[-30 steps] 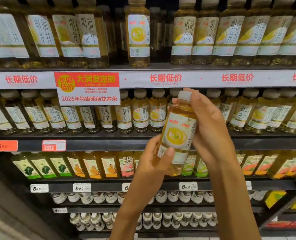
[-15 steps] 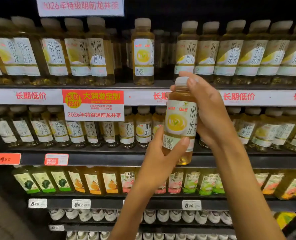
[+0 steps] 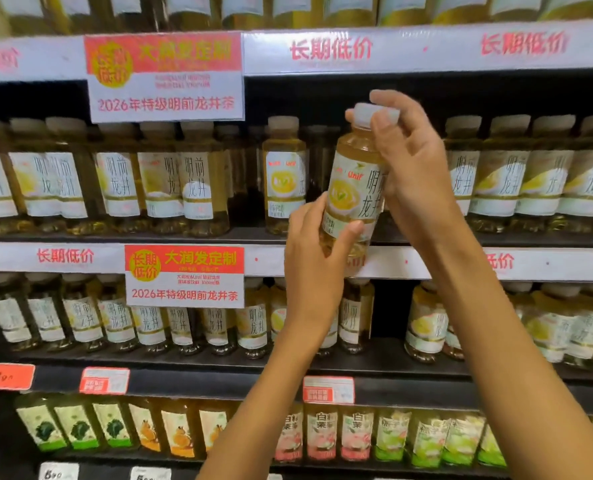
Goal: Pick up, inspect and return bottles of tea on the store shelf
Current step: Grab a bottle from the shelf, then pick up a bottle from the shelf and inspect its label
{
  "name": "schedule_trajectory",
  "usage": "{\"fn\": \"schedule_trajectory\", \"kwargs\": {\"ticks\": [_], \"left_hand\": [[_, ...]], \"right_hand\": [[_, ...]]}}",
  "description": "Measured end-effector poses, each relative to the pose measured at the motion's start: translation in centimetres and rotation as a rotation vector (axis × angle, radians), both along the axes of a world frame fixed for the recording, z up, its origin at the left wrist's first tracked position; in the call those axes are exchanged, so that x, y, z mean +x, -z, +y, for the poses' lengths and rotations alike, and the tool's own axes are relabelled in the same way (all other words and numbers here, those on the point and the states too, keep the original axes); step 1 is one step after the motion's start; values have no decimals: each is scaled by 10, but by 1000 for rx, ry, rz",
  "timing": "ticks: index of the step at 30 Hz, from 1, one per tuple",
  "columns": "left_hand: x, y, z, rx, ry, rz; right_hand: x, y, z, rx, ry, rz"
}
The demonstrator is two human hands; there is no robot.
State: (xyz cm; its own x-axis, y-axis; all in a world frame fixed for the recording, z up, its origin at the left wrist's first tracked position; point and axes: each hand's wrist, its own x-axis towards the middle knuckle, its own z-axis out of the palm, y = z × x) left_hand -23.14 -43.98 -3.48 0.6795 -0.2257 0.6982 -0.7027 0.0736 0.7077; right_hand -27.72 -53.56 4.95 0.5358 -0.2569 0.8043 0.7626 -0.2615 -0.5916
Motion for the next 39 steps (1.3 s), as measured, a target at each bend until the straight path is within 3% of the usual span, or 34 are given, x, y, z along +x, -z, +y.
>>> {"fn": "schedule_trajectory", "kwargs": {"ticks": [6,14,19,28,33,39], "left_hand": [[10,-2,-14,18,-158,51],[14,-5,-22,137,-459,-29],[20,-9,-24,163,-578,-142],[24,-10,-37,263,-656,-215],[24,-12,-36,288,-661,-228],[20,-13,-37,245,-630,-252]], "right_hand": [[28,-1,-15,-15,40,24],[53,-8,-27,-279,549,10],[48,-2,-44,-467,609,99],[57,-10,-47,-679,882,163],[58,-15,-54,-659,816,108],[63,-22,-74,-727,1050,194]]}}
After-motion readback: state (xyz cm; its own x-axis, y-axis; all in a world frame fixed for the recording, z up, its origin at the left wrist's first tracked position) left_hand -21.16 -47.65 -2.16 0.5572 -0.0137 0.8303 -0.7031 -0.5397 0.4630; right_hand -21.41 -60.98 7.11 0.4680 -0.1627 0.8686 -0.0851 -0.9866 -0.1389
